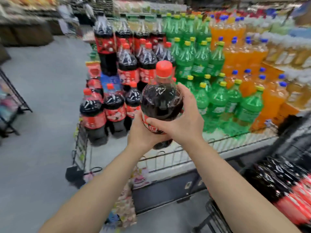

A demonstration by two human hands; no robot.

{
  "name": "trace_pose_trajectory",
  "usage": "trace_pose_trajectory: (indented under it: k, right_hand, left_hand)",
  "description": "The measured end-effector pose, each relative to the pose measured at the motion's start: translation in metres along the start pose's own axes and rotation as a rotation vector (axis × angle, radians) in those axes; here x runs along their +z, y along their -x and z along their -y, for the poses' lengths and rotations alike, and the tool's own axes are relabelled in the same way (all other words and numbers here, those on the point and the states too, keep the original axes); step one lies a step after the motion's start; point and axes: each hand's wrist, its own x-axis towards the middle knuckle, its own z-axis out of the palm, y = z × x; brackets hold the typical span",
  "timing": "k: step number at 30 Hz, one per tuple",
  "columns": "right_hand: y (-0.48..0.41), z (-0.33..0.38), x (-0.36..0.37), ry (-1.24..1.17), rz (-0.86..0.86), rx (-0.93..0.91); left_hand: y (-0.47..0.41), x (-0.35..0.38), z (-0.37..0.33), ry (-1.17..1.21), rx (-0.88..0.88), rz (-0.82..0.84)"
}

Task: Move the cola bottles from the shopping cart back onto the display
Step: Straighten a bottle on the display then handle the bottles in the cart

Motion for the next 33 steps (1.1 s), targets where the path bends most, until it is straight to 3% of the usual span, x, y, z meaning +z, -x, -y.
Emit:
trace_pose_trajectory:
  k: [5, 15, 24, 30, 33]
  right_hand:
    - [-0.010, 0.026, 0.083, -0.107, 0.068, -0.006]
    - [0.002, 0.036, 0.231, -0.199, 0.325, 0.128]
    - [-0.008, 0.016, 0.310, -0.272, 0.502, 0.148]
    - [-0.024, -0.004, 0.329, -0.291, 0.625, 0.118]
    - [-0.032, -0.016, 0.328, -0.279, 0.649, 0.118]
  left_hand:
    - [-0.014, -0.080, 0.027, -0.063, -0.016, -0.065]
    - [-0.011, -0.201, 0.118, -0.228, -0.296, 0.014]
    - [-0.021, -0.227, 0.160, -0.413, -0.458, -0.185]
    - [-0.029, -0.221, 0.179, -0.499, -0.552, -0.240]
    - [-0.035, -0.218, 0.180, -0.572, -0.575, -0.183]
